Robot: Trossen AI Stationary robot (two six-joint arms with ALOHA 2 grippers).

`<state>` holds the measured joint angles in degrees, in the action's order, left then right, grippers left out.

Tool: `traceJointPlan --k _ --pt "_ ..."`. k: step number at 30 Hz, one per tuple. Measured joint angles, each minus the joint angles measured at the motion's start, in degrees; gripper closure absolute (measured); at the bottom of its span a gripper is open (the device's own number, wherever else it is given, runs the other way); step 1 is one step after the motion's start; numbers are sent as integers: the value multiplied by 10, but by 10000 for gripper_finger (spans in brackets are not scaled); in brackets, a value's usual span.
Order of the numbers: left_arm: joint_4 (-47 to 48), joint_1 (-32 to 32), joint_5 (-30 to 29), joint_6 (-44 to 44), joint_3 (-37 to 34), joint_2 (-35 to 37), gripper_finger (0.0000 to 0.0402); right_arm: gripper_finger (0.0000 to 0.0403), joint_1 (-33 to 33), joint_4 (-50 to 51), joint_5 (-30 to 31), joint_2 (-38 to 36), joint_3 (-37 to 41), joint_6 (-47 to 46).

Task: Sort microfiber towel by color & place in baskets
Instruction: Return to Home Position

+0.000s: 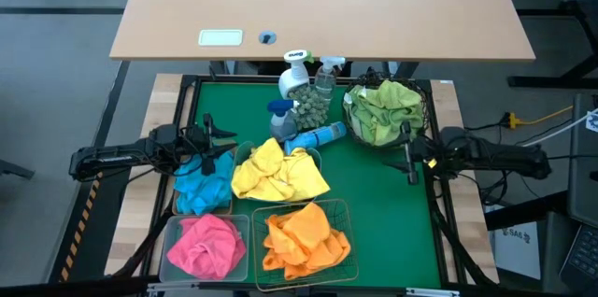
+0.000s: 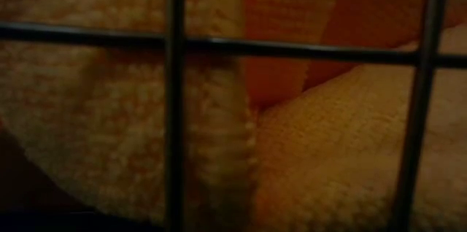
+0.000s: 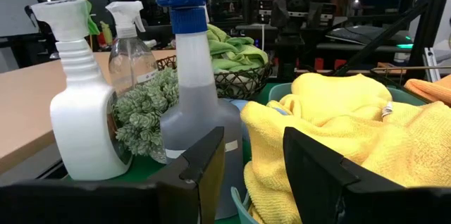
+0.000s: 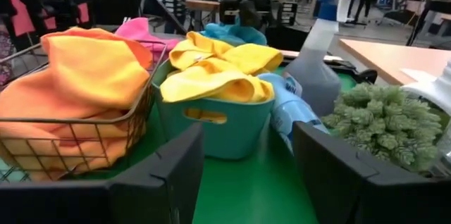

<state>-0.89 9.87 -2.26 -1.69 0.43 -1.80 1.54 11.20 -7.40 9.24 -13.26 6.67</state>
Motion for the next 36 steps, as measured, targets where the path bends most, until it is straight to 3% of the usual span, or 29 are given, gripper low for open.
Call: traceJointPlan --k 12,18,36 --pt "0 0 0 0 0 0 262 189 0 2 -3 -39 0 -5" --pt "0 0 0 0 0 0 262 189 0 -116 -38 -39 55 -3" --pt "0 0 0 0 0 0 262 189 0 -94 -36 -39 93 -2"
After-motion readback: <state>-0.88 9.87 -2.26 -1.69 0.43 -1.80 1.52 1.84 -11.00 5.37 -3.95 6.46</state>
